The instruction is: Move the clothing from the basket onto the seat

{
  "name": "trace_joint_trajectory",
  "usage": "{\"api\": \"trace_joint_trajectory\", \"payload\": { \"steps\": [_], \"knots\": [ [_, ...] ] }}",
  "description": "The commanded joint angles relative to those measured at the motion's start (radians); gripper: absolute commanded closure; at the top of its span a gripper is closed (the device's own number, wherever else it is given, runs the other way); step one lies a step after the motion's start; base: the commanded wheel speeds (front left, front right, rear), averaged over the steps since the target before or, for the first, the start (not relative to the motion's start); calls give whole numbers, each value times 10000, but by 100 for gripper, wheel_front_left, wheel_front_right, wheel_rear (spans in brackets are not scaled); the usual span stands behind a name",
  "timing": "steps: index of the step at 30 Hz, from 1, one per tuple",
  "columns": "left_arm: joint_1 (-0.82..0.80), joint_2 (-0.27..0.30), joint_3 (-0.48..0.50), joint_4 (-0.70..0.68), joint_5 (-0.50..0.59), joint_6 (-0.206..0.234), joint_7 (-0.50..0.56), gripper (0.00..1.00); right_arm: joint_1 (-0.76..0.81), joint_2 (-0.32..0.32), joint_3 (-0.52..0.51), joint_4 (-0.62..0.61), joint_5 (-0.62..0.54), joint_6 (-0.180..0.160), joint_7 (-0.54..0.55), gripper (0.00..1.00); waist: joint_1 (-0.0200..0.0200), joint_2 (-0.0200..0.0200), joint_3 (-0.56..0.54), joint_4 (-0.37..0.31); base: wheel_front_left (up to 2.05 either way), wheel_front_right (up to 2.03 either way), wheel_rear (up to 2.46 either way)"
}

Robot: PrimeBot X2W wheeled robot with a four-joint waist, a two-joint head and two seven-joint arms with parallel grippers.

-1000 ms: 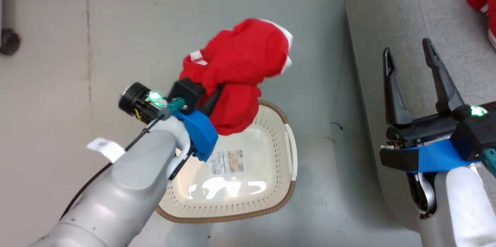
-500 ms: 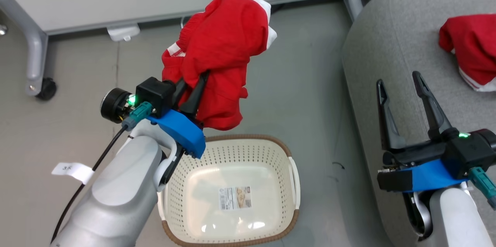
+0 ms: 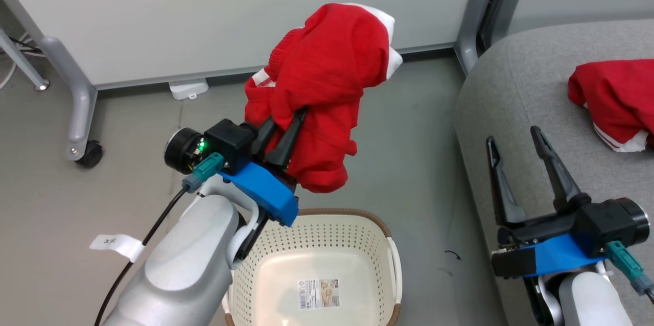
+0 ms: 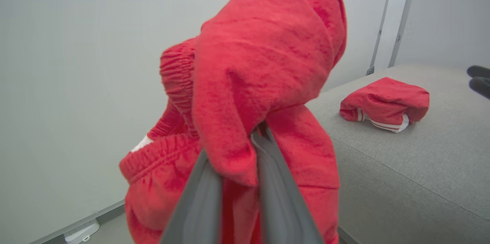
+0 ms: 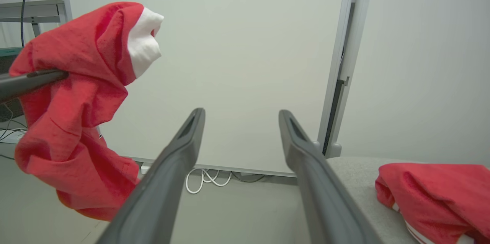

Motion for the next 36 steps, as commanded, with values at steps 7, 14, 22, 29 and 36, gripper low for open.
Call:
{"api": "trace_joint_trajectory", "payload": {
  "steps": [7,14,22,29,36],
  "knots": [
    [97,-34,-331,-435,19,-65,-50,100,306,3,258,4,198,5,-3,0,1,-1,-256,106,0,0,0],
    [-71,18,-596,-685,-28,-75,-25,100,177,31,1071,50,519,5,-3,0,1,-1,-261,194,0,0,0],
    [-231,-56,-800,-804,-50,-59,-14,100,-305,40,2590,357,899,5,-3,0,1,-1,-193,319,0,0,0],
    [-315,-180,-960,-906,18,-52,-20,100,-844,52,3344,1025,1170,5,-4,0,1,-1,-101,496,0,0,0],
    [-453,-377,-1231,-964,107,-58,-29,100,-1516,55,3910,2080,1581,5,-4,0,1,-1,39,754,0,0,0]
  ]
}}
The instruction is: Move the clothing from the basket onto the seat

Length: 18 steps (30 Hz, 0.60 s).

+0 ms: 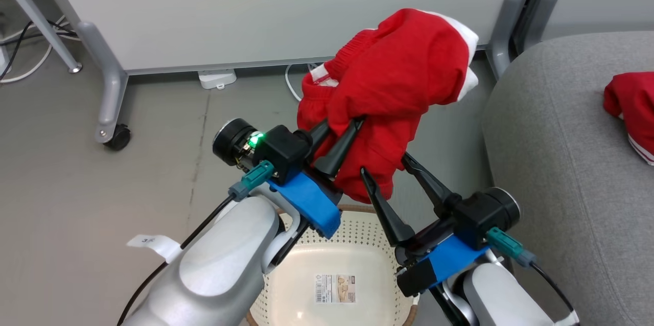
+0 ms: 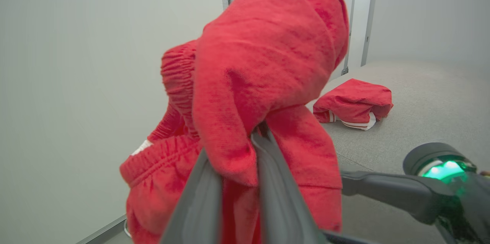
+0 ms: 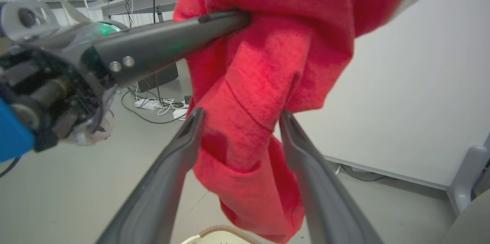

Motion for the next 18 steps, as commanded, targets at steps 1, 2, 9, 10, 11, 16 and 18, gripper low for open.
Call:
{"api": "trace_joint_trajectory", "payload": {
  "steps": [1,2,9,10,11,16,18],
  "knots": [
    [-216,-48,-27,-55,46,-11,-48,100,-295,-7,125,262,150,5,-3,0,0,0,72,90,0,0,0],
    [-223,-72,-58,-55,45,-13,-49,100,-415,-5,183,395,209,5,-4,0,0,0,101,121,0,0,0],
    [-242,-174,-249,-41,20,-18,-61,100,-966,-5,288,856,640,5,-3,0,0,0,206,283,0,0,0],
    [-244,-181,-268,-45,12,-18,-61,100,-1009,-5,296,893,734,5,-3,0,0,0,215,299,0,0,0],
    [-247,-184,-282,-42,1,-19,-61,100,-1040,-5,309,939,789,5,-3,63,0,0,221,312,0,0,0],
    [-224,-196,-351,1,-32,-22,-61,100,-1085,-4,381,995,965,5,-3,100,0,0,213,321,0,0,0],
    [-212,-178,-360,6,-42,-22,-62,100,-1059,-4,387,992,971,5,-3,100,0,0,203,308,0,0,0]
  ]
}}
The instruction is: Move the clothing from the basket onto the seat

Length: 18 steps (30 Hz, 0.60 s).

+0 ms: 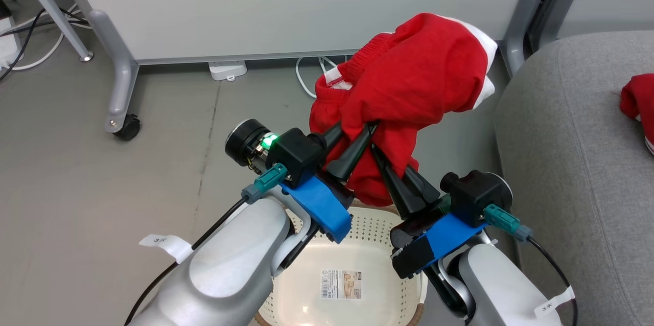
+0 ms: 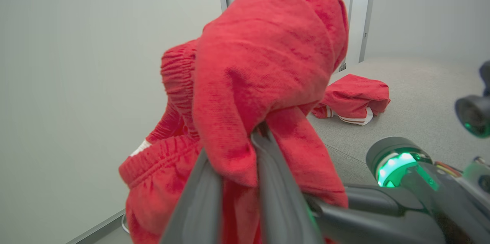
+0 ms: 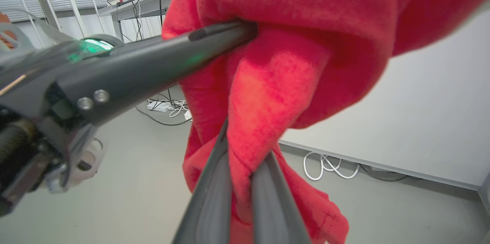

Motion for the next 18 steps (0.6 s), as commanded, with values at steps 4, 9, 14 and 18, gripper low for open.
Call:
{"api": "trace_joint_trajectory", "payload": {
  "steps": [4,9,14,18],
  "knots": [
    [-58,54,37,-16,-14,-22,-49,100,-9,-6,-13,20,10,5,-1,100,0,0,-26,-51,0,0,0],
    [-23,60,63,-44,13,-22,-51,100,39,-6,-38,1,-3,5,-1,100,0,0,-35,-77,0,0,0],
    [31,66,90,-72,69,-22,-51,100,69,-6,-26,-38,-13,5,-1,100,0,0,-58,-94,0,0,0],
    [62,68,128,-84,124,-22,-52,100,96,-5,-15,-53,-14,5,-1,100,0,0,-88,-101,0,0,0]
  ]
}}
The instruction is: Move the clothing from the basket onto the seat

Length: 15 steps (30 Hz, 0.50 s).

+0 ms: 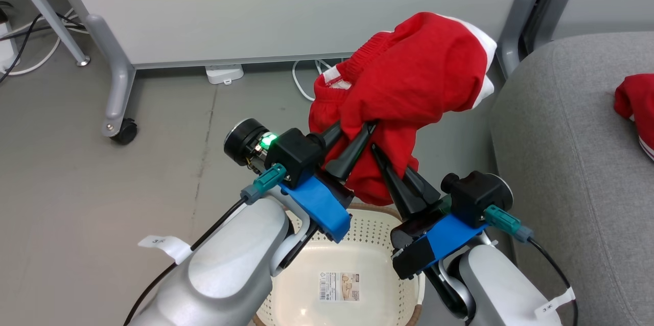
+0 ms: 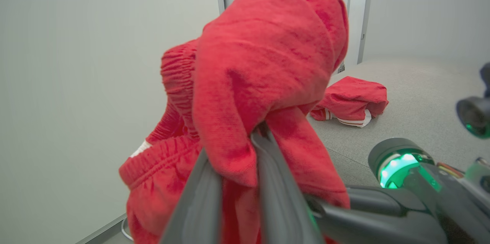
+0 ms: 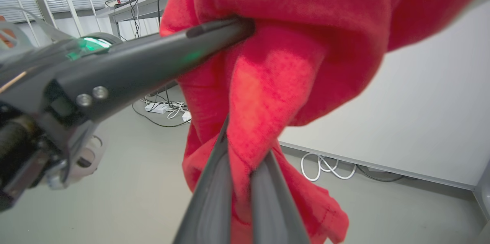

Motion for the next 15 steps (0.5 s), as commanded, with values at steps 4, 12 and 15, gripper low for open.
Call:
{"api": "trace_joint_trajectory", "payload": {
  "steps": [4,12,15],
  "knots": [
    [77,27,105,-15,93,-20,-52,100,66,-5,31,-45,-33,5,-1,100,0,0,-29,3,0,0,0],
    [95,-13,189,18,286,79,-51,0,51,-5,11,-90,-20,5,-1,100,0,0,-3,47,0,0,0],
    [109,-26,225,-21,365,100,-51,0,16,-5,-13,-95,-28,5,-1,100,0,0,21,64,0,0,0]
  ]
}}
